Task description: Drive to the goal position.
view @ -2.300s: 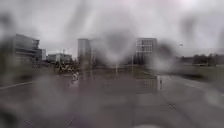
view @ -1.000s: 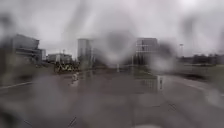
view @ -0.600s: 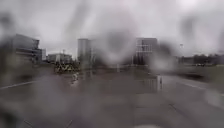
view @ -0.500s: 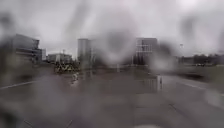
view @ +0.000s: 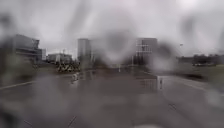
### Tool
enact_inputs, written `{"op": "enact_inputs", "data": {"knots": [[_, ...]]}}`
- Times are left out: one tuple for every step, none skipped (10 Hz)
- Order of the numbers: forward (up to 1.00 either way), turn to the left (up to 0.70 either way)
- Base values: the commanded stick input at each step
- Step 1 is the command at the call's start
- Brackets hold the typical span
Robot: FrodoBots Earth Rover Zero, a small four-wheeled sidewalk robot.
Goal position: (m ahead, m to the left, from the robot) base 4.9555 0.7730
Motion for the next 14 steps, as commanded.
{"op": "enact_inputs", "data": {"knots": [[0.07, 0.0], [0.07, 0.0], [0.07, 0.0], [0.07, 0.0], [0.07, 0.0], [0.07, 0.0], [0.07, 0.0], [0.07, 0.0], [0.07, 0.0], [0.07, 0.0], [0.07, 0.0], [0.07, 0.0], [0.07, 0.0], [0.07, 0.0]]}}
